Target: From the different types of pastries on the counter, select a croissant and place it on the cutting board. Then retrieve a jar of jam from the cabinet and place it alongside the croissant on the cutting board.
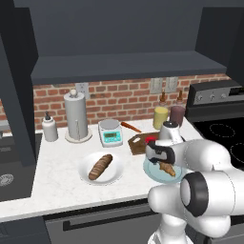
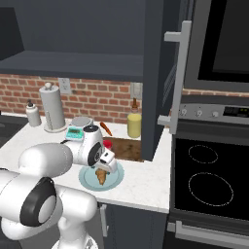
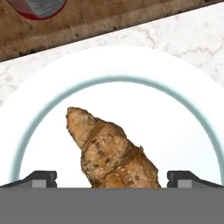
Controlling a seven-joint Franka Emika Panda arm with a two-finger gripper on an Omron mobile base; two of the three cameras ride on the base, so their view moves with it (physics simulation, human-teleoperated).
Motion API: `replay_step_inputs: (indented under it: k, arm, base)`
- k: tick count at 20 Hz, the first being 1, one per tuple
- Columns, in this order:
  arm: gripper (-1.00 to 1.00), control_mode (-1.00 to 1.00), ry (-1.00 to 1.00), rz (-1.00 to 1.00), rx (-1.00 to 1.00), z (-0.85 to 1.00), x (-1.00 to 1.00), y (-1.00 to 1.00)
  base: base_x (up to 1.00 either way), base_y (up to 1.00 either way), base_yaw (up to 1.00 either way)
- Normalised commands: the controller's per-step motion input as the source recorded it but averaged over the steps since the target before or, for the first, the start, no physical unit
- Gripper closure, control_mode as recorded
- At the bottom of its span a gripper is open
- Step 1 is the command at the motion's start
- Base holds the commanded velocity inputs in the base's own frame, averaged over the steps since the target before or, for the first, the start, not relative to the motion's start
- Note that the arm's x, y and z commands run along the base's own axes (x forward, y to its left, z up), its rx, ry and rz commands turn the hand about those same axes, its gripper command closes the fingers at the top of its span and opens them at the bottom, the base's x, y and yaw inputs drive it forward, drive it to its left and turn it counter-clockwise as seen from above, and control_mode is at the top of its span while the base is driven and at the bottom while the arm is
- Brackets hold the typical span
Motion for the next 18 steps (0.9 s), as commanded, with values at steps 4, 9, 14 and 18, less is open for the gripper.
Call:
replay_step_inputs:
  k: [4,9,14,18]
  arm:
    - [-1.00,-1.00,0.00,0.02,0.05,-0.18,0.00,0.00]
    - [1.00,-1.00,0.00,0.02,0.02,-0.29,0.00,0.05]
    - [1.00,-1.00,0.00,0.03,0.02,-0.03,0.00,0.00]
    - [1.00,-1.00,0.00,0.02,0.00,0.48,0.00,0.00]
  base:
    - [0.00,0.00,0.00]
    - [0.00,0.00,0.00]
    - [0.00,0.00,0.00]
    - [0.00,0.00,0.00]
